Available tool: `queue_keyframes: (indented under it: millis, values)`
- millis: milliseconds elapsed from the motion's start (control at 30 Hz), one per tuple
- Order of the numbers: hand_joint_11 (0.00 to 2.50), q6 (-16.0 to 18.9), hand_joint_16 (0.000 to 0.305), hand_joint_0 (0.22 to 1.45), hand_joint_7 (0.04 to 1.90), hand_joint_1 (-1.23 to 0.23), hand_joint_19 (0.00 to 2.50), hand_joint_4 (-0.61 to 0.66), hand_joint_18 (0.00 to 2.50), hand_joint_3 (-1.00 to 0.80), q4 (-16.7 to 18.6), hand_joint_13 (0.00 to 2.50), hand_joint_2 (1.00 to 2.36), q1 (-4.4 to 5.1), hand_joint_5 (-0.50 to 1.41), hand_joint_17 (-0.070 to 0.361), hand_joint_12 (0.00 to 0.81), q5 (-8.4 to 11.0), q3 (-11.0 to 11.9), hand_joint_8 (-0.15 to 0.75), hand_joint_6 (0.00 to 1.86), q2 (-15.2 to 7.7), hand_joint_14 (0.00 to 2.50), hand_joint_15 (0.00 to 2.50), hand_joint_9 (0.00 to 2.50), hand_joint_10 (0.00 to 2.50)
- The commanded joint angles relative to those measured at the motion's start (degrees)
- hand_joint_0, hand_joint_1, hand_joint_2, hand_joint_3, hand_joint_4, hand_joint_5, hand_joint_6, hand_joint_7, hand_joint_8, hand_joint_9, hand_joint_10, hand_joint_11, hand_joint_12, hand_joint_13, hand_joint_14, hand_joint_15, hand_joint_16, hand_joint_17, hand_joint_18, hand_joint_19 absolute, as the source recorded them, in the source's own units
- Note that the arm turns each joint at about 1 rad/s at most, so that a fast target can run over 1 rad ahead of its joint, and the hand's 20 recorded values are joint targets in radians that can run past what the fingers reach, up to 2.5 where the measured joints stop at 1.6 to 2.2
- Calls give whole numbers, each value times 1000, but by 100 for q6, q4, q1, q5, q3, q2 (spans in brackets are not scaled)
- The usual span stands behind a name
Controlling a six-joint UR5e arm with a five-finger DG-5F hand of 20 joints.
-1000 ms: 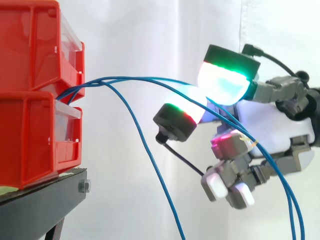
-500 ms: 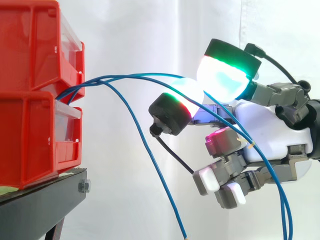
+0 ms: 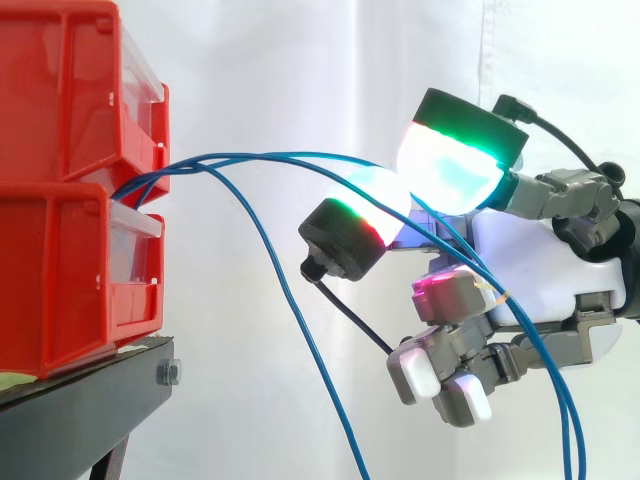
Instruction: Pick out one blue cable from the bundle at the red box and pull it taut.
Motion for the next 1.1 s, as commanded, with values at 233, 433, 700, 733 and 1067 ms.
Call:
queue_keyframes:
  millis: [233,433,700,733,1067]
  values:
    - [752,-19,45,665,787,-764,821,-99,715,-381,9,868,1009,0,-99,102,323,-3,1,259,970,0,20,474,1084,27]
    - [747,-19,46,666,787,-763,812,-90,707,-377,-8,861,1009,-9,-99,103,325,6,1,254,970,0,19,475,1076,26]
    - [732,-19,50,673,842,-838,815,-106,747,-227,0,889,1012,0,-80,112,341,6,-8,279,963,0,18,471,1149,25]
    - [732,-19,50,677,872,-847,807,-115,755,-207,0,892,1012,0,-77,113,343,-3,1,281,961,0,18,465,1153,25]
    - [743,-19,49,590,774,-655,834,-42,736,-456,-8,882,1003,0,-85,109,333,6,1,265,950,0,19,489,1150,27]
